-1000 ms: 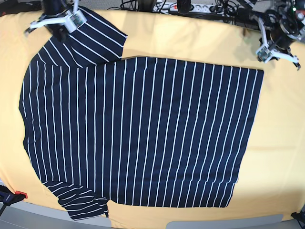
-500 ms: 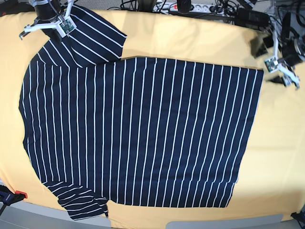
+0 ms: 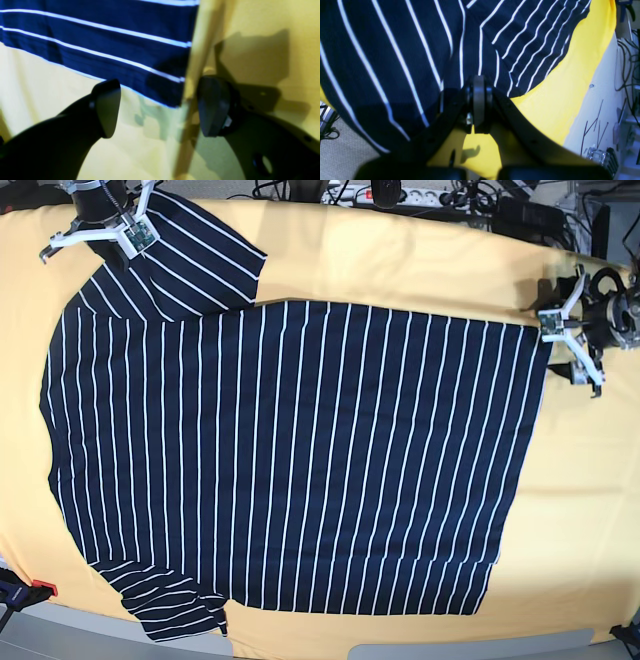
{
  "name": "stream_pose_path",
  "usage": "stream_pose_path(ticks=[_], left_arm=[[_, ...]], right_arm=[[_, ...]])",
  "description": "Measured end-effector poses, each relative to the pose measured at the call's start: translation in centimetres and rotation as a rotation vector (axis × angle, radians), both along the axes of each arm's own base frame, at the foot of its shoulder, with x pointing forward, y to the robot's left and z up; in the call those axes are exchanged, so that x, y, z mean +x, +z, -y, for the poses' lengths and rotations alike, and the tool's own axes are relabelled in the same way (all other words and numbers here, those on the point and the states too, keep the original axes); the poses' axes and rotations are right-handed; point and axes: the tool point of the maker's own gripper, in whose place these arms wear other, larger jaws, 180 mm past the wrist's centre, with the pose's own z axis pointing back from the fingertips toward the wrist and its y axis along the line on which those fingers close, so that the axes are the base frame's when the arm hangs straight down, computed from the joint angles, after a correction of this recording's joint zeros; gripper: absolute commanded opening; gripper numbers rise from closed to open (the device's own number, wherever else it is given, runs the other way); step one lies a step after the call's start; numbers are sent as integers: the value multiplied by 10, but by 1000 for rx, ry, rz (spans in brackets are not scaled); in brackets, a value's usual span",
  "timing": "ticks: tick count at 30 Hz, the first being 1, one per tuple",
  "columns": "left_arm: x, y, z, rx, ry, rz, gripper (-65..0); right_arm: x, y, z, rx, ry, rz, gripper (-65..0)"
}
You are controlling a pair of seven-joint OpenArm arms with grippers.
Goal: Fold the T-shirt properly
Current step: 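Move right gripper to the sleeve and left gripper to the shirt's shoulder corner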
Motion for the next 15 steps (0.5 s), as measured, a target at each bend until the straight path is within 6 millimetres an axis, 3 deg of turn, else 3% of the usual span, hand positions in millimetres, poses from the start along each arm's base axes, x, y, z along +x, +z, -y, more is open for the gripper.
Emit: stream_pose_path(ticks=[3,6,10,13,15], left_arm=[[12,2,1,25,-12,28,-213],[18,4,2,34,-21,37,-357],[24,7,3,43,0,27,-523],[25,12,9,40,24,9,-547],[29,22,18,28,20,27,-547]], right_arm=[[-1,-1,-1,1,4,-5,-650],[-10,-10,-12,44,56,-76,-643],[-23,-18,-25,100,101,-150,-496],[-36,-23,-31,108,138,-207,-391],[-43,-25,-31,111,144,-230,-361]])
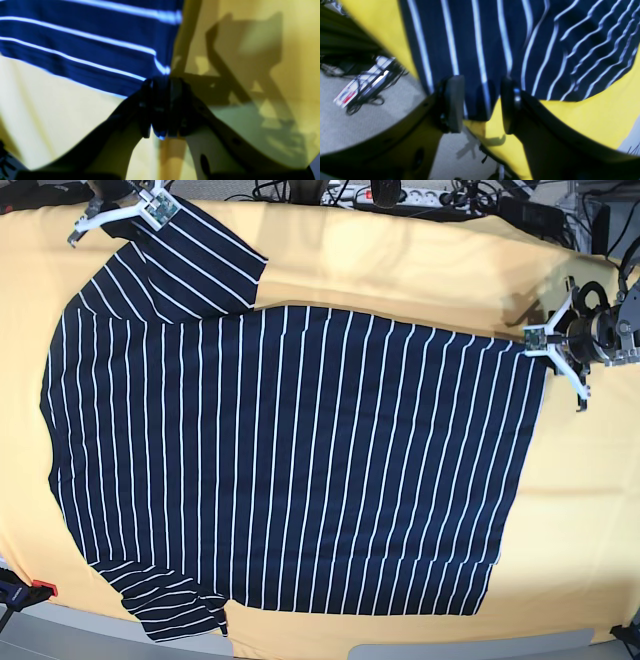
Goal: Fold the T-shirt properly
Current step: 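Move right gripper to the sleeve and left gripper to the shirt's shoulder corner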
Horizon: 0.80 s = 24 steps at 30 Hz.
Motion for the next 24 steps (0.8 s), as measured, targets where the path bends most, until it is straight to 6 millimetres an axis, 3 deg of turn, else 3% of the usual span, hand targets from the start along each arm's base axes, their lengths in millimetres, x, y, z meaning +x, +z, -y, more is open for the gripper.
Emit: stream_pose_path(ticks=[3,7,10,16,21,24], left_arm=[[7,19,22,-40,-46,57,-552],[5,26,34,-53,-82,71,-552],[5,26,34,-49,-85,74,-552],[6,26,32,-44,-80,73,-552],[6,25,29,-27,-72,72,-552],[6,25,29,-30,-72,71,-552]], right_arm=[[-5,-2,-6,28,13,-28,-361],[-10,-3,-13,74,20,-57,-326],[-3,-1,-9,65,-13,-24,-248],[25,6,-7,75,-36,73,-241],[36,-17,15,29,-92,68,-241],[33,-26,17,58,-117,39,-243]])
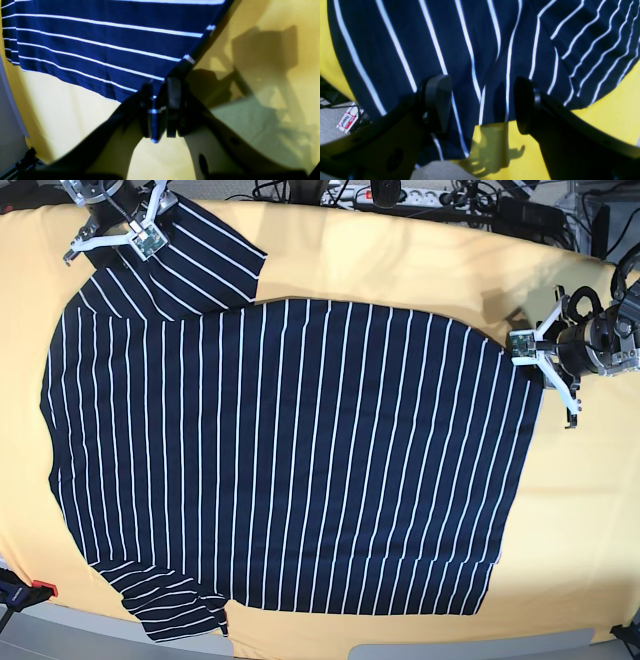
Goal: Fold the T-shirt properly
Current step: 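Move right gripper to the sleeve and left gripper to the shirt's shoulder corner, then grasp the shirt edges with both grippers and pull them apart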
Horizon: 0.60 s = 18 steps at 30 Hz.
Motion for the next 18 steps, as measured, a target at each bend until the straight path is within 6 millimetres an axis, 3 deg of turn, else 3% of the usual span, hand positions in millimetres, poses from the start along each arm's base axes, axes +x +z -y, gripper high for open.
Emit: stream_pose_path(ticks=[3,7,9,13,14,18], left_arm=[[0,0,-1,3,0,-1,-552],[0,0,0,0,1,-1,-552],[0,0,0,0,1,-1,-552],[0,-1,-2,7,4,-1,-552],[0,0,-2,7,4,-1,-552],[0,-1,-2,8,4,-2,-552]], right_arm=[[-4,-8,3,1,-5,-17,-246],[6,-14,6,17,-17,4,-253],[8,-18,7,29,-17,0,-324],[1,-23,2,35,10,-40,-606],[0,-22,3,25,6,-49,-650],[4,-11,7,-35,-6,-53,-650]])
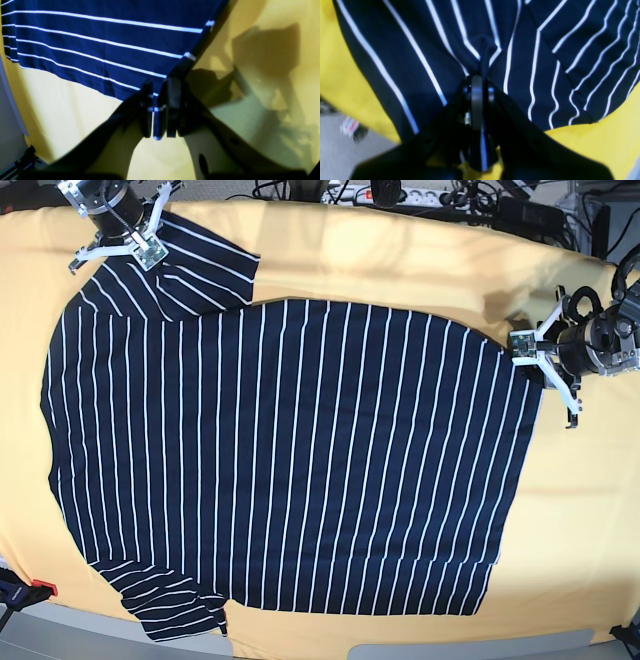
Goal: Fold the T-shirt properly
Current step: 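Grasp the shirt edges with both grippers and pull them apart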
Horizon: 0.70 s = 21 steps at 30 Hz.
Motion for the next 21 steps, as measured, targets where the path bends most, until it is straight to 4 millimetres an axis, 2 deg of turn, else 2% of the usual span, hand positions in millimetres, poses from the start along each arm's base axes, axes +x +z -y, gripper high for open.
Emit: stream_pose_path(ticks=[4,7,9,13,16,21], left_arm=[[0,0,0,0,-1,0,-551],[-1,1,-5,18,3,-6,-551],[-2,3,-10,30,14,-18,-552],[-6,6,-16,35,34,-58,-650],[-11,8,-17,27,59,-94,-650],[-27,16,-16,41,97,-177,-650]], right_arm=[[6,24,2,-68,17,44,-650],[8,46,14,-123,8,90,-650],[6,53,19,-132,-1,101,-650],[0,58,42,-172,-42,84,-650],[-14,54,42,-135,-3,10,-650],[-37,52,56,-186,54,-84,-650]])
